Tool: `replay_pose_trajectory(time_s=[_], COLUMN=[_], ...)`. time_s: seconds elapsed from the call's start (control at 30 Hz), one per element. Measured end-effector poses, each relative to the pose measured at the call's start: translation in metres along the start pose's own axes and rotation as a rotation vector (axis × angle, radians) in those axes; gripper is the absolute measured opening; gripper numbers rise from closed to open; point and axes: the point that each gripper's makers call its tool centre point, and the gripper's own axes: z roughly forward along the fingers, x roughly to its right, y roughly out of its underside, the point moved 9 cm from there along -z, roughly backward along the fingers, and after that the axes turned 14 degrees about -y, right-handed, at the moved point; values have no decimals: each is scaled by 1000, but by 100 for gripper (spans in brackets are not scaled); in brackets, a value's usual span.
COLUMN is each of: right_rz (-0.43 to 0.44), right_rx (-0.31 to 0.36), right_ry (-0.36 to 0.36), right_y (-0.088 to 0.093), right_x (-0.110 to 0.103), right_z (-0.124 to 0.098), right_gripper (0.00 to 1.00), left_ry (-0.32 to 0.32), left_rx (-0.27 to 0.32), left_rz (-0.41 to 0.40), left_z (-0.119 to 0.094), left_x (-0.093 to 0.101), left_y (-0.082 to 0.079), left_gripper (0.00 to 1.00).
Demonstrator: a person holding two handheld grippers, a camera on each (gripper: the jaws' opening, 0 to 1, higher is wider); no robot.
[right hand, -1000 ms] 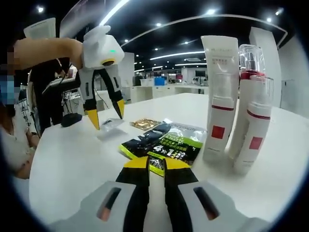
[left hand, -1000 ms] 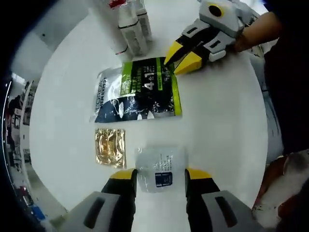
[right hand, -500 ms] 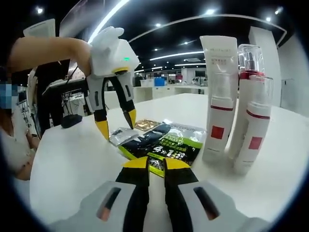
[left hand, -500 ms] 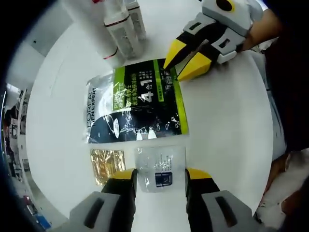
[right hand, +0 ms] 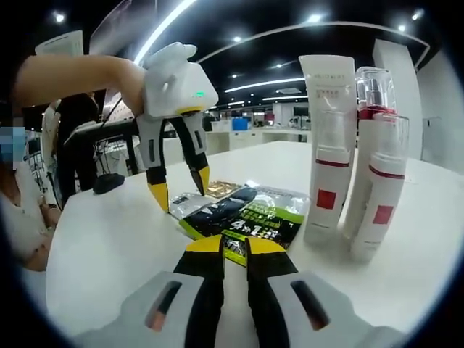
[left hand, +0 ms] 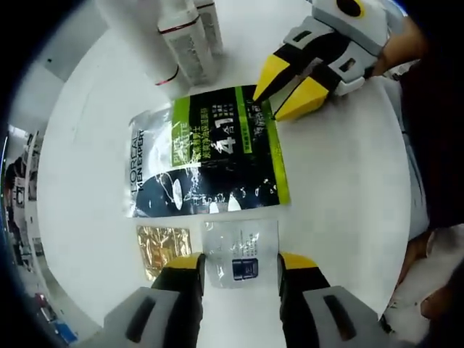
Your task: Arrange the skincare products in the storage area until every visible bottle or jar stands upright without overlapping.
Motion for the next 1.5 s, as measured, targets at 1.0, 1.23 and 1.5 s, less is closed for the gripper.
replay_pose_trajectory(time_s=[1.0,1.23,1.5], right_rz=[3,2,-3], right_rx=[-1,0,-4], right_ry=[-8,-11,-11], right_y=[0,0,0], right_x=[0,-1,-1], right_z=[1,0,1], right_gripper=[9,9,9], left_ry=[2,-86,-208], left_rx=[45,97,158], left_rz=[-40,-75,-134], left_z=[1,-5,-10], left_x=[0,6,18], left_y=[4,11,19], left_gripper=[54,58,56])
